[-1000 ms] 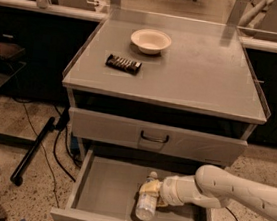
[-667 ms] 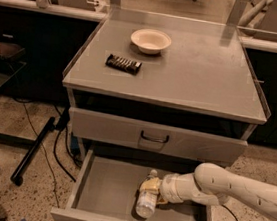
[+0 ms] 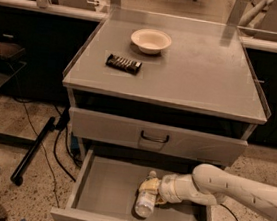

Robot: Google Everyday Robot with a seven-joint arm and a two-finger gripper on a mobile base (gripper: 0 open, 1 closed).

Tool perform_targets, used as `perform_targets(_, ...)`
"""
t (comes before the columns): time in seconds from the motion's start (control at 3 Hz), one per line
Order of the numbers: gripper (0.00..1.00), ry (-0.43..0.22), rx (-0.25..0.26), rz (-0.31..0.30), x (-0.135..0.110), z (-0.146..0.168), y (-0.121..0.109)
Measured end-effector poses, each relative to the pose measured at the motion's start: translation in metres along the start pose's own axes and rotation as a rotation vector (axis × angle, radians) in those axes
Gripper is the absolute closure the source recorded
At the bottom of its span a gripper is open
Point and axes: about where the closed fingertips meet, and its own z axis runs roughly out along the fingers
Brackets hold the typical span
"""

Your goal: Place blue plastic bottle into middle drawer

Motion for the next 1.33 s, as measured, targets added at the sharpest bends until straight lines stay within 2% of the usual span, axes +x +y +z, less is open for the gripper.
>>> perform_targets(1.0, 1.00, 0.025, -0.024, 0.036, 0.000, 0.022, -0.017)
perform_targets(1.33, 1.00, 0.049, -0.035, 0.059, 0.012, 0.031, -0.021)
